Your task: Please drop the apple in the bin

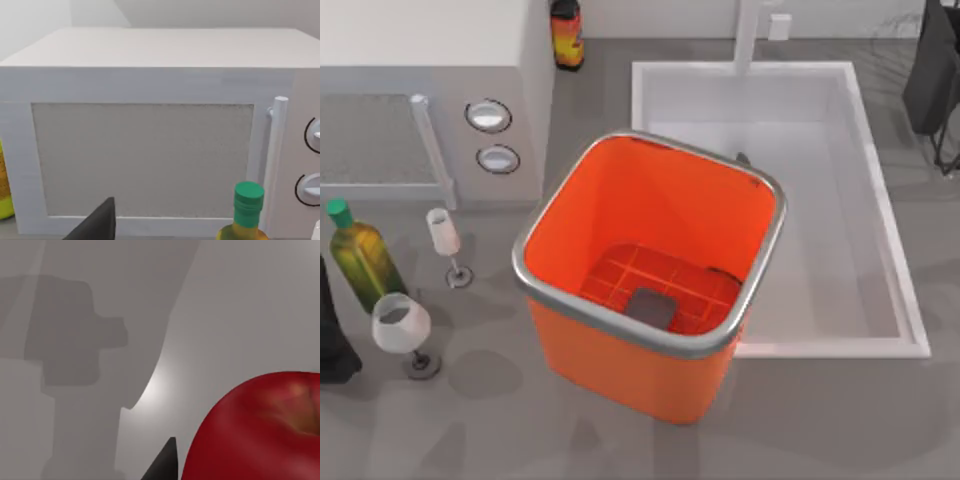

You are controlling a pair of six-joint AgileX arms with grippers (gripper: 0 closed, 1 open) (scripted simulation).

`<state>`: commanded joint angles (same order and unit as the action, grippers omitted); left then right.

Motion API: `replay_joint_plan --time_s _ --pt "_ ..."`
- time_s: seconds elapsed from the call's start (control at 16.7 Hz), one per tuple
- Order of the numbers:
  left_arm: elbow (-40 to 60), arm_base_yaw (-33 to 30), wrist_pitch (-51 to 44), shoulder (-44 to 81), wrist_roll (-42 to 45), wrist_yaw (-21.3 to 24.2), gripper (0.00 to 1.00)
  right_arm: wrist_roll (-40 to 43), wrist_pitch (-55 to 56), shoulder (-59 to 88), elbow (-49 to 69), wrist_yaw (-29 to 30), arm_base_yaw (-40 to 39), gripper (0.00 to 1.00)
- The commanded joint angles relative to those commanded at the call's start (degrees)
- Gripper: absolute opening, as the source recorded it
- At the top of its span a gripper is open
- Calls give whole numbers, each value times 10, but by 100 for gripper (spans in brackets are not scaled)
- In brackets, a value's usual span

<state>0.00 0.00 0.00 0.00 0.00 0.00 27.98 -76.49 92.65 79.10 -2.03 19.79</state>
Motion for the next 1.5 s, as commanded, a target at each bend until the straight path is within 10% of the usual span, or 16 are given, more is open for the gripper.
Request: replay_joint_plan --time_s 0.54,1.5 --pt "0 0 0 0 0 0 100 153 57 14 19 -56 -94 0" --pt "0 0 0 0 0 0 100 964 304 101 17 -290 -455 0"
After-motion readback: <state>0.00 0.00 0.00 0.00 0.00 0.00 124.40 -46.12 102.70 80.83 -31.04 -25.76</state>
